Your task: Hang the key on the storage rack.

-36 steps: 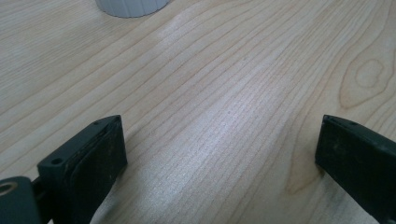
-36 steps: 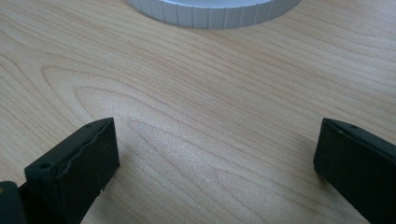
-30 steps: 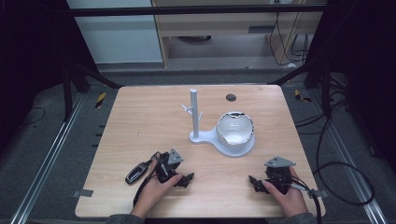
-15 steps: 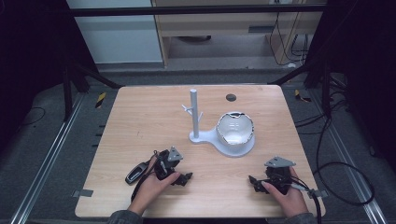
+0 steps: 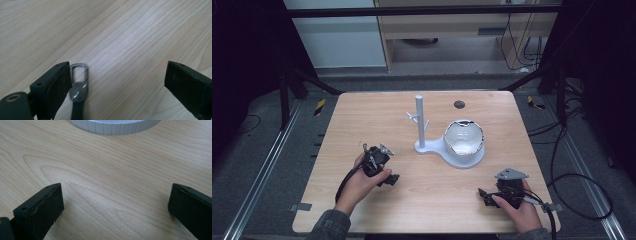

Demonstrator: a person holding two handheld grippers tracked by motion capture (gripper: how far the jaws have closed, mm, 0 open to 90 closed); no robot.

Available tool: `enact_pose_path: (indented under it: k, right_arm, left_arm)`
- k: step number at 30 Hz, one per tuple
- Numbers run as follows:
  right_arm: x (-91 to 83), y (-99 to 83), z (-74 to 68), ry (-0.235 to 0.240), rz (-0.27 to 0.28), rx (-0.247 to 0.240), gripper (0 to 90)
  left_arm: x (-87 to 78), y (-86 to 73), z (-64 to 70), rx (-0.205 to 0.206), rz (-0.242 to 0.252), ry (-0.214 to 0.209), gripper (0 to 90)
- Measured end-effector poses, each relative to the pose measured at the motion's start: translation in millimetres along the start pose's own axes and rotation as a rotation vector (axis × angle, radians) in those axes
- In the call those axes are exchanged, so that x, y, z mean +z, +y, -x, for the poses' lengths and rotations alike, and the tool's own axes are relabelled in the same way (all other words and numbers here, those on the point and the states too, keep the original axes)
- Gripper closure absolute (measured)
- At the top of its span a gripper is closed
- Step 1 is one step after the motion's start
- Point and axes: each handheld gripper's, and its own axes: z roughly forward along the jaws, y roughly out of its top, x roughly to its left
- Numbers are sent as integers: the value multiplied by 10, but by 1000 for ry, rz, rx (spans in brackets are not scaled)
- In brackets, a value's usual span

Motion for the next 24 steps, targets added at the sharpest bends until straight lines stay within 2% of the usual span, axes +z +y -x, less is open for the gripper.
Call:
enact_pose_path:
  k: [3,10,15,19,21,24]
  right_arm:
    - [0,0,0,1,0,0,4]
    - [-1,-2,-1,2,0,-1,4]
    - [-1,-2,-1,2,1,-3,4]
    - [-1,-2,-1,2,1,-3,5]
    - [-2,-2,-2,2,1,-2,5]
    - [-2,-3,-2,1,1,-2,5]
  left_arm:
    - [-30,11,-52,3,-51,-4,73]
    - [-49,0,-136,-12,-121,0,137]
    - [-49,-28,-170,-9,-158,-3,202]
    - [-43,-51,-198,-4,-178,-13,289]
    - [-31,-67,-219,-11,-192,-13,338]
    - [-24,-84,-262,-23,-199,-6,366]
